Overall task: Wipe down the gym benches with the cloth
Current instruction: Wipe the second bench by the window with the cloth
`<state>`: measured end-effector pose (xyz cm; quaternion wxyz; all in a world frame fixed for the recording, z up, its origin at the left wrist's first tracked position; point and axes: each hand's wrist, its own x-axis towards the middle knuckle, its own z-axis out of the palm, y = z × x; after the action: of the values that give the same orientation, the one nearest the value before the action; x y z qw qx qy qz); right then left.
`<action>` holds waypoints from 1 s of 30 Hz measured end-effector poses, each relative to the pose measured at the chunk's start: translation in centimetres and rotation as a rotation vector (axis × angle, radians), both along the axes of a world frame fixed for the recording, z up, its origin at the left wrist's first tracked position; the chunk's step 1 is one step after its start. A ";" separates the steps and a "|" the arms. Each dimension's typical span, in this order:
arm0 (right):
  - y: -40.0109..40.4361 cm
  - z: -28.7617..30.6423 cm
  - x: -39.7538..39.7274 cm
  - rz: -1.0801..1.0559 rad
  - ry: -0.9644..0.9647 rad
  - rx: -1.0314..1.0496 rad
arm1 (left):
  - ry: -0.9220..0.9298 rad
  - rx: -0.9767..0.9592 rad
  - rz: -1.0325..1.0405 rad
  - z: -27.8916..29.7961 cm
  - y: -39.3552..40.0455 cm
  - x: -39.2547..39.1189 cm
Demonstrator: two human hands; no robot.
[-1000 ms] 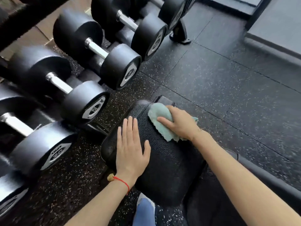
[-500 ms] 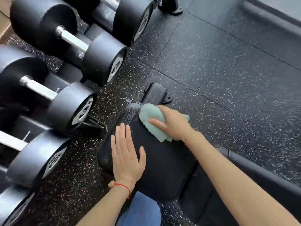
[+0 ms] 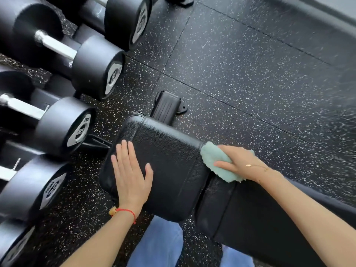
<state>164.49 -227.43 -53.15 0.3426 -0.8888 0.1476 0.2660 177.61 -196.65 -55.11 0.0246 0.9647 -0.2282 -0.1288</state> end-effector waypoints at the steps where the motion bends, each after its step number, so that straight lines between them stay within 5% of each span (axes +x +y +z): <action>1: -0.5 0.3 -1.4 0.011 -0.002 0.006 | 0.003 0.011 0.012 0.5 -0.3 -0.4; 12: -6.2 2.0 -15.5 -0.201 0.018 0.034 | 0.173 -0.110 -0.130 2.7 -11.7 -15.9; 21: -3.9 -1.1 -8.3 -0.155 -0.135 0.079 | 0.147 -0.012 -0.117 1.2 -14.7 -22.4; 30: -15.0 1.0 -31.2 -0.276 0.047 0.041 | 0.069 0.045 0.017 0.6 -17.2 -24.4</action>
<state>133.31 -242.44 -52.16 0.3906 -0.8463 0.2712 0.2401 153.16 -213.87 -54.53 0.0121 0.9619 -0.2159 -0.1671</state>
